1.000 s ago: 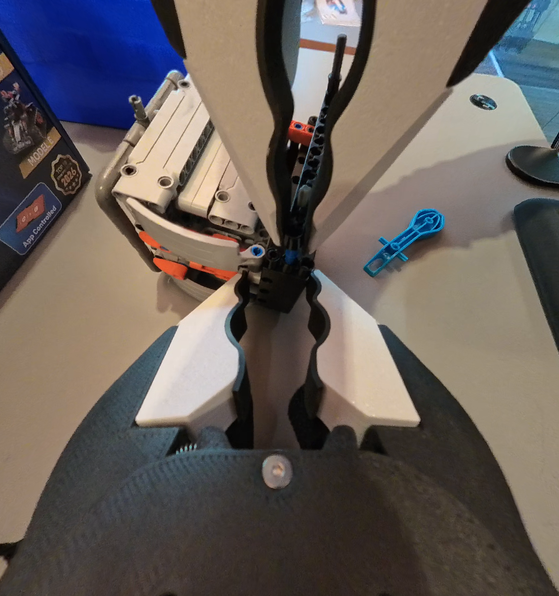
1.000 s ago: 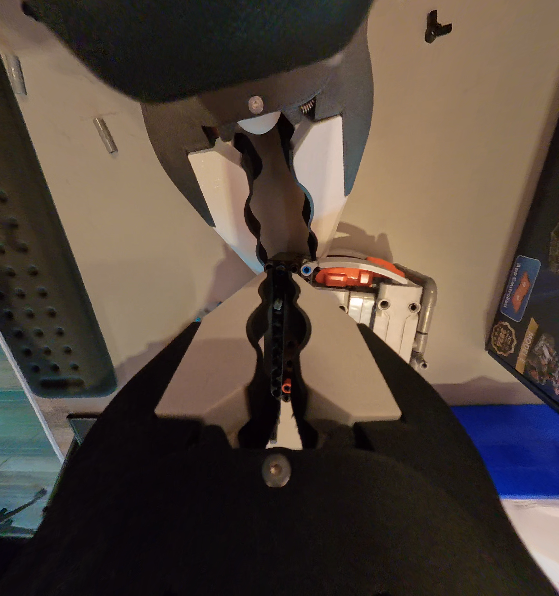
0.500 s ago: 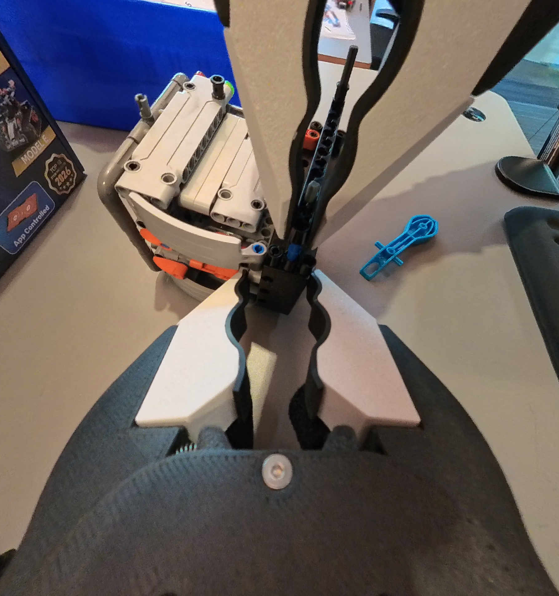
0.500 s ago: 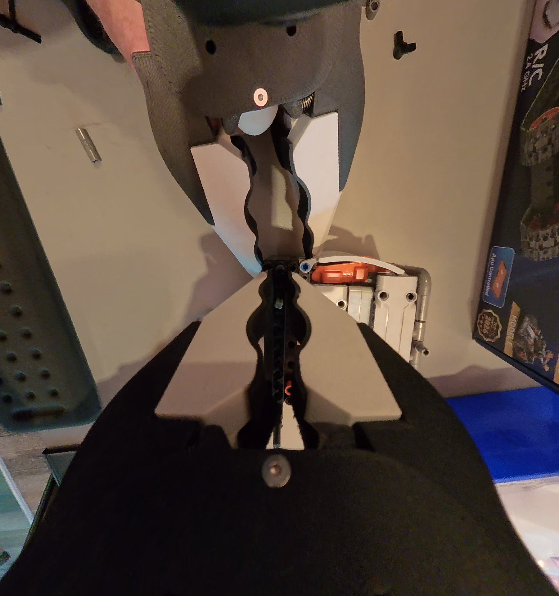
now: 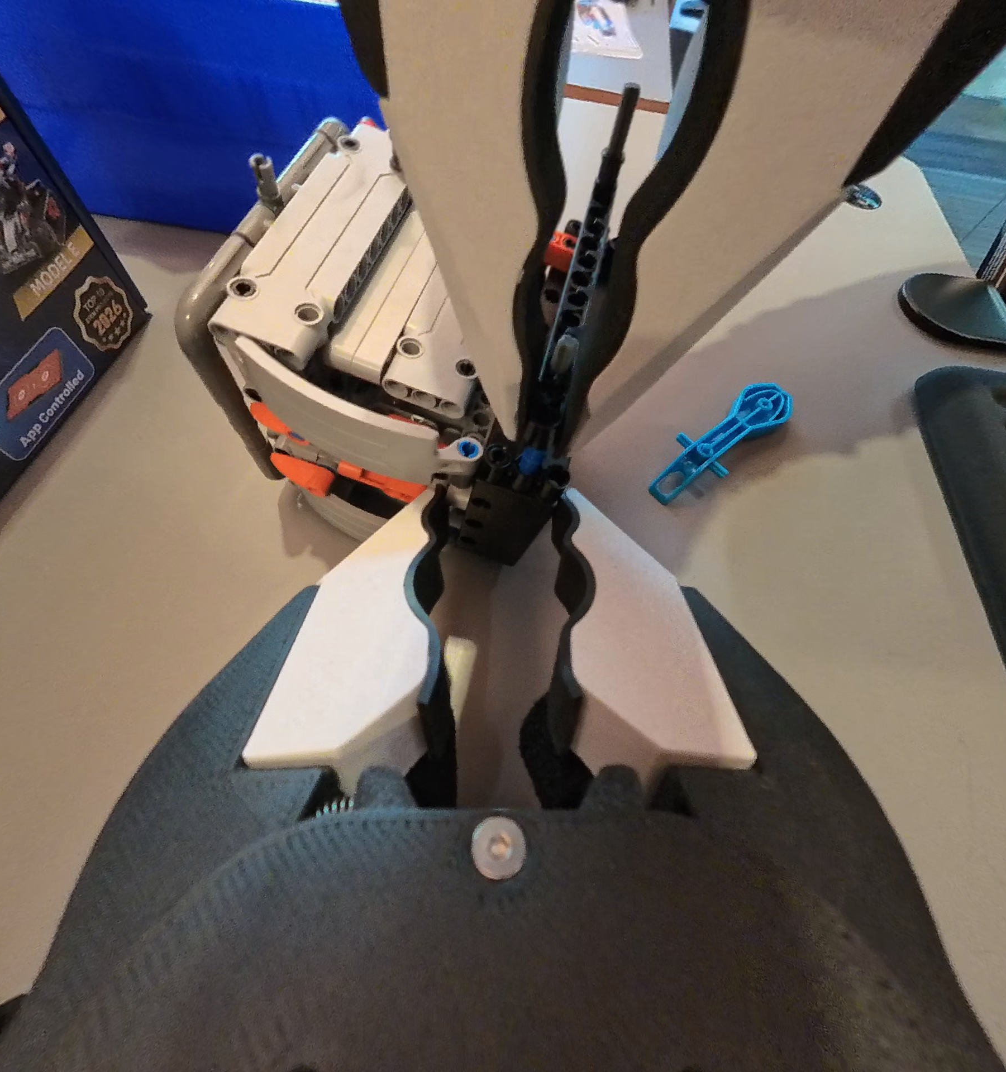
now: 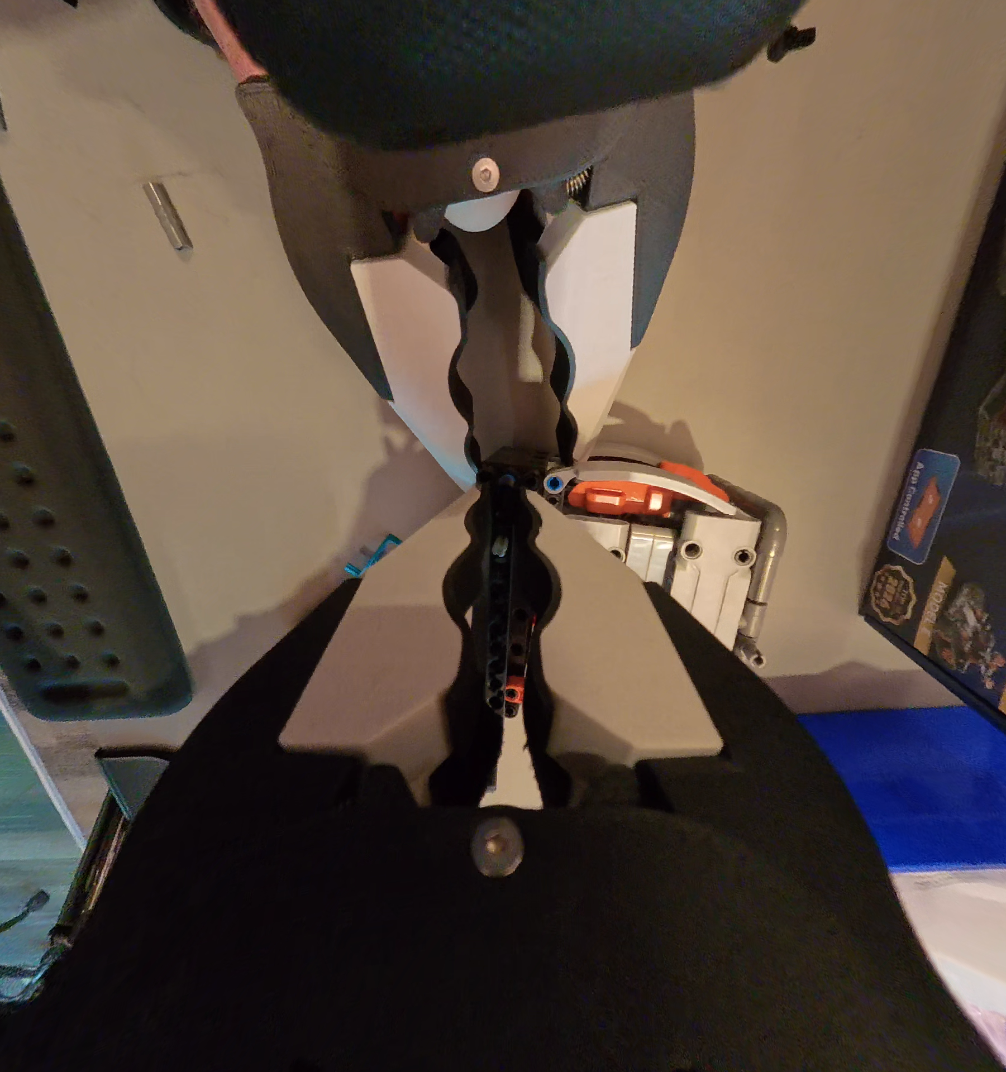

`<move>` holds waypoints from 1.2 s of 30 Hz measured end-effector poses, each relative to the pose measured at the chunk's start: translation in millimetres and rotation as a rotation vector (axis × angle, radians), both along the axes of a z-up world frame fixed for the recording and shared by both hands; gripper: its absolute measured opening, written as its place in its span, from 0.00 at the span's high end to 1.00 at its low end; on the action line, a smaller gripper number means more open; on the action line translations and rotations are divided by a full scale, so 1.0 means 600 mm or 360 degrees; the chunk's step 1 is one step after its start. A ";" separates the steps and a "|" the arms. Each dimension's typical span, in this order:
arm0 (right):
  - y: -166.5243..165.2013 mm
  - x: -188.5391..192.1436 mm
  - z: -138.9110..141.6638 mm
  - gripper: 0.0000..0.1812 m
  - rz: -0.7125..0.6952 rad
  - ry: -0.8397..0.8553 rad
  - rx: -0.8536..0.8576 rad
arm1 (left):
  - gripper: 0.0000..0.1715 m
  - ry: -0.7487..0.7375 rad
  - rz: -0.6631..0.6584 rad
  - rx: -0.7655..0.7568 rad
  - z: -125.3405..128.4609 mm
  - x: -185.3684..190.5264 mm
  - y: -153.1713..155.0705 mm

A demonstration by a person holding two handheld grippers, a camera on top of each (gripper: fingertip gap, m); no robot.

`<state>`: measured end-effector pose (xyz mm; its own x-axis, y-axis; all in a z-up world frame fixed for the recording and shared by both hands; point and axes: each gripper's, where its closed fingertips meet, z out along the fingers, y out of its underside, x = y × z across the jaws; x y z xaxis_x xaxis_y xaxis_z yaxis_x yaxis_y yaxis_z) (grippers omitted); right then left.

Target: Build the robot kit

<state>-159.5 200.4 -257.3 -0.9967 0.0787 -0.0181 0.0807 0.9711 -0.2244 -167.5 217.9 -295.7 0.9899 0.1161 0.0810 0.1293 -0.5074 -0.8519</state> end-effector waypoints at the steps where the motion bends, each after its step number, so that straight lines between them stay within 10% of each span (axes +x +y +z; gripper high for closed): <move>1: 0.001 0.000 -0.001 0.98 0.0011 0.0013 0.0017 | 0.80 0.0005 0.0003 -0.0006 0.000 0.000 0.000; 36: 0.004 -0.014 -0.005 0.97 -0.0042 0.0472 0.0041 | 0.80 -0.0106 0.0012 0.0027 0.001 -0.008 0.007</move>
